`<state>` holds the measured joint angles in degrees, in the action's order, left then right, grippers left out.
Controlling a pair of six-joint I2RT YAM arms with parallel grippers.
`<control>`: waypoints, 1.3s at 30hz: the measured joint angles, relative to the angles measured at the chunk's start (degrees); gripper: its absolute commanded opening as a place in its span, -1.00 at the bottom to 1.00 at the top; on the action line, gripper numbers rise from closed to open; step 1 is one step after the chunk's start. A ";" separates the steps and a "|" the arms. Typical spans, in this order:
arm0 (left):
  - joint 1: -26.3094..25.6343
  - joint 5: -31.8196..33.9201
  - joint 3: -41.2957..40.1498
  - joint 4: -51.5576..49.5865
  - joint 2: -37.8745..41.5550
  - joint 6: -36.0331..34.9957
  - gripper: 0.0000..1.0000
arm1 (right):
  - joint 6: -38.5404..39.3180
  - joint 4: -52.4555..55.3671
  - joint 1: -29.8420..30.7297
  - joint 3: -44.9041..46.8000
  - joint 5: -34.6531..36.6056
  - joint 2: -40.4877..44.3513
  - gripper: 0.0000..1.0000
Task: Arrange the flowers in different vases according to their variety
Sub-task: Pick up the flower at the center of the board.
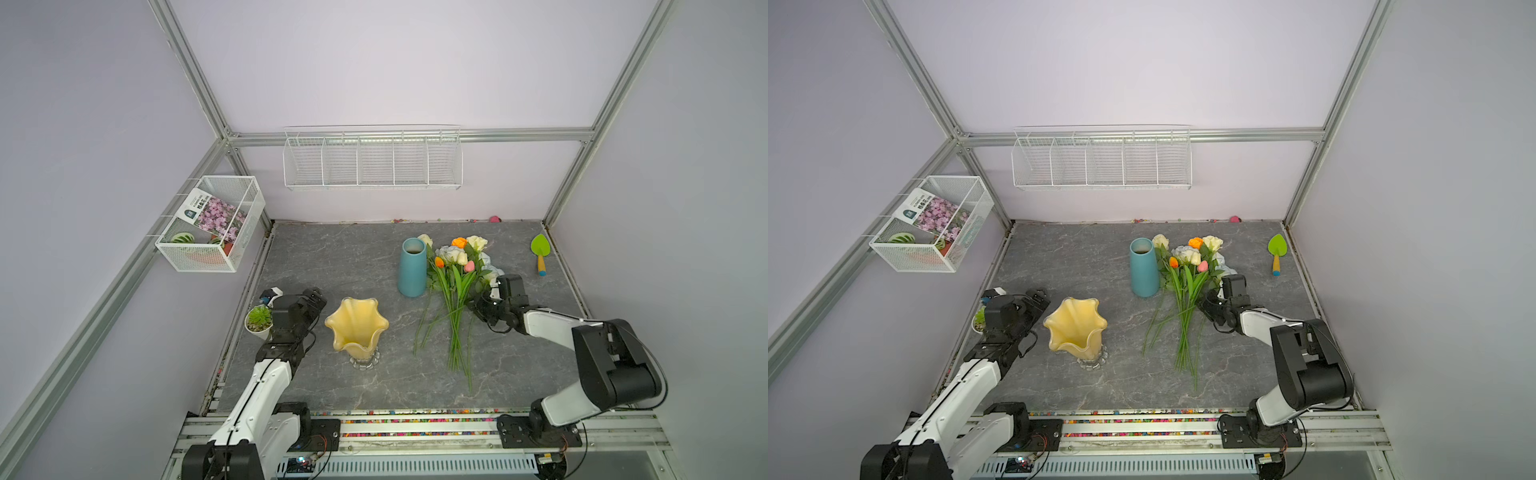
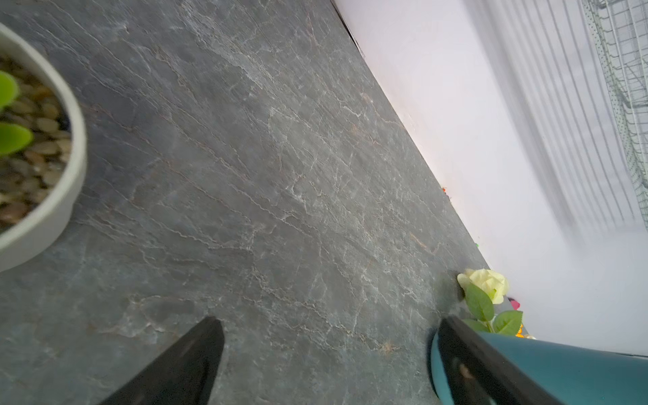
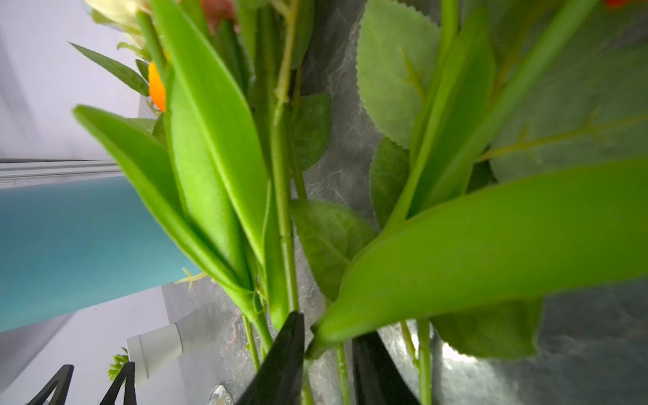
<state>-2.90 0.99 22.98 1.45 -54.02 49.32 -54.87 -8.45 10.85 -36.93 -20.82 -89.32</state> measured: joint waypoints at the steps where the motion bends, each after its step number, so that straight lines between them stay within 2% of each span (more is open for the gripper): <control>1: 0.00 -0.20 -0.37 0.46 0.00 -0.04 1.00 | -0.02 -0.15 0.00 -0.02 0.00 -0.37 -0.51; 4: 0.00 -0.61 -0.87 1.31 0.79 -0.13 1.00 | -0.48 -0.57 0.00 -0.07 -0.02 -1.01 -0.76; 10: 0.00 -0.20 -1.40 1.70 5.57 -0.76 1.00 | -1.27 -0.04 0.00 0.87 1.22 2.29 -1.00; 18: 0.00 0.22 -1.97 1.70 7.63 -1.68 1.00 | 0.35 6.56 0.00 2.05 5.84 17.75 -1.00; 25: 0.00 0.22 -1.99 1.73 7.63 -2.03 1.00 | 6.45 8.66 1.90 1.14 8.41 29.16 -1.00; 31: 0.00 0.20 -2.01 1.75 7.63 -2.10 1.00 | 17.09 7.78 8.59 -9.68 12.61 29.16 -1.00; 39: 0.00 0.20 -1.99 2.23 7.21 -2.75 1.00 | 31.17 3.41 15.52 -29.09 18.91 18.78 -1.00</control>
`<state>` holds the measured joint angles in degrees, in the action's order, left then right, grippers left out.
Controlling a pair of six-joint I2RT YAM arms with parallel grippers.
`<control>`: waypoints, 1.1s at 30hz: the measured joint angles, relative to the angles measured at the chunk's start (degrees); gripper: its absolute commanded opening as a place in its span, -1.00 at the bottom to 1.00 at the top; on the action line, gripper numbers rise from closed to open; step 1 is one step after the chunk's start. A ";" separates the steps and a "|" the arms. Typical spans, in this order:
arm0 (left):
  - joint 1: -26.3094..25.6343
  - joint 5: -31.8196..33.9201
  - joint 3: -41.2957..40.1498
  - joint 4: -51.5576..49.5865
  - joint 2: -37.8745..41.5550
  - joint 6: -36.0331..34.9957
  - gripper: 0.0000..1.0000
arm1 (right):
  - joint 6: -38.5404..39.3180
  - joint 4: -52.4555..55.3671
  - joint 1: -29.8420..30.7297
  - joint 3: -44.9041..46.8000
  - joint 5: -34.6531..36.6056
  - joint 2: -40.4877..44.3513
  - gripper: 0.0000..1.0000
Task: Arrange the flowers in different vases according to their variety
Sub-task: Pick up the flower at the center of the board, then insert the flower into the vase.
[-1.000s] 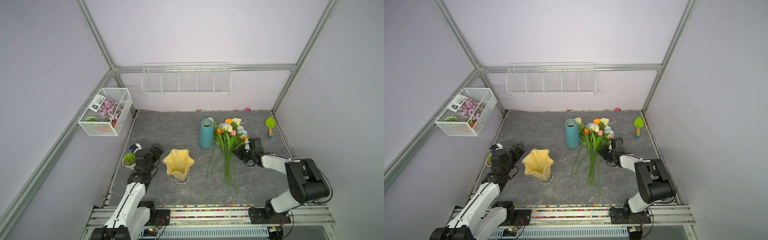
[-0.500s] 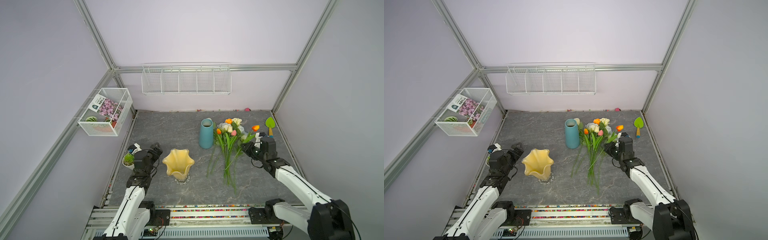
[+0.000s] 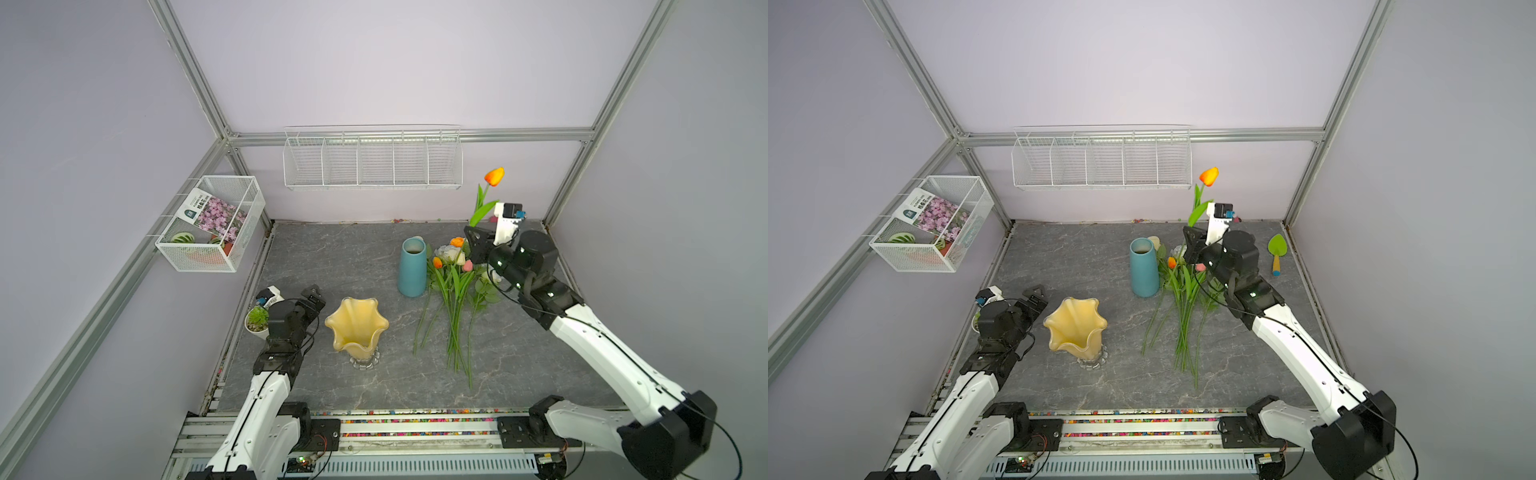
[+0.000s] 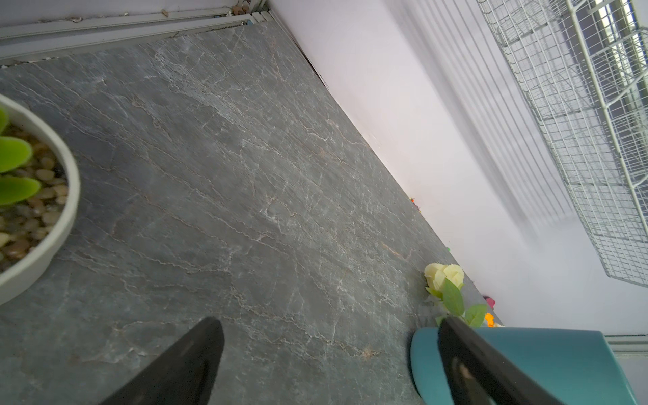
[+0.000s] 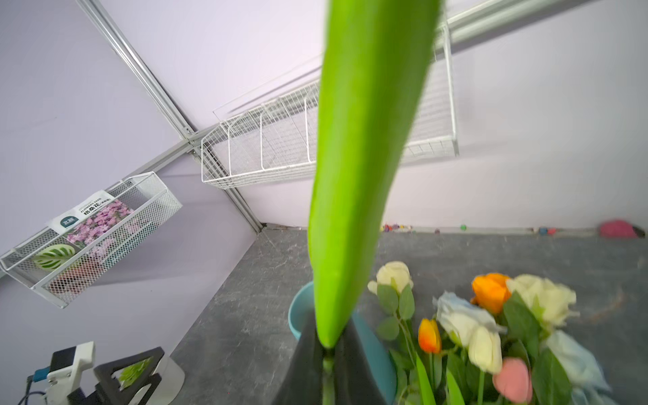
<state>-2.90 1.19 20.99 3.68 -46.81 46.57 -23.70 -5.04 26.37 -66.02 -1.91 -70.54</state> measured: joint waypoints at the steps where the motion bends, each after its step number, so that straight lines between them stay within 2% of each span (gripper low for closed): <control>1: 0.00 0.00 -0.02 0.02 -0.04 -0.15 0.99 | 1.51 -0.46 0.70 -2.54 0.61 -1.90 -1.00; 7: 0.00 0.00 0.00 0.37 -0.35 -0.37 0.99 | 8.52 -4.09 4.42 -16.17 3.52 -14.27 -1.00; 13: 0.00 0.00 -0.02 0.46 -0.52 -0.37 1.00 | 12.39 -8.37 7.04 -23.26 3.91 -25.42 -1.00; 19: 0.00 0.00 -0.02 0.57 -0.61 -0.42 1.00 | 13.97 -9.84 8.28 -21.35 4.76 -31.15 -1.00; 20: 0.00 0.00 0.00 0.61 -0.68 -0.42 1.00 | 13.97 -10.12 8.48 -19.96 4.92 -31.21 -0.95; 26: 0.00 -0.20 0.00 0.81 -1.55 -0.72 1.00 | 13.94 -10.51 9.03 -14.34 4.83 -31.21 0.08; 33: 0.00 -0.26 0.00 1.66 -3.41 -1.01 1.00 | 11.85 -2.56 9.14 -13.00 6.58 -25.66 0.20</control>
<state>-2.90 0.93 20.99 5.34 -50.22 45.56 -11.86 -7.60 35.51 -79.02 4.67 -96.20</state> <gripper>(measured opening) 0.995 0.596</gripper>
